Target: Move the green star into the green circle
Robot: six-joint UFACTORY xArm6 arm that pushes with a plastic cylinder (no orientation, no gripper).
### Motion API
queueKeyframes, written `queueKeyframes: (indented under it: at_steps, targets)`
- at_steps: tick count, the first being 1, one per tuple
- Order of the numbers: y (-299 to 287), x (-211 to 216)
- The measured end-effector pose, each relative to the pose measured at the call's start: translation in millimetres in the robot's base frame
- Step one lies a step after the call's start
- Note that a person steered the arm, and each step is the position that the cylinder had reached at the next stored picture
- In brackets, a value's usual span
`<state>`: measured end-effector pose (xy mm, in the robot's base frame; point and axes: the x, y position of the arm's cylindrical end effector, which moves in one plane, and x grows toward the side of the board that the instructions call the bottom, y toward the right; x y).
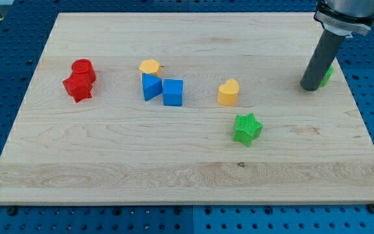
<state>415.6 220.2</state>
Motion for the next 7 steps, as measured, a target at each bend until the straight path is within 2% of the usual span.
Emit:
queueKeyframes:
  at_steps: [1,3,4,5,6,7]
  targets:
    - [-27.6,16.8]
    - [-118.2,49.9]
    - [-163.5,72.8]
    - [-180.5,108.1]
    - [-150.6,126.0]
    - [-99.0,96.1]
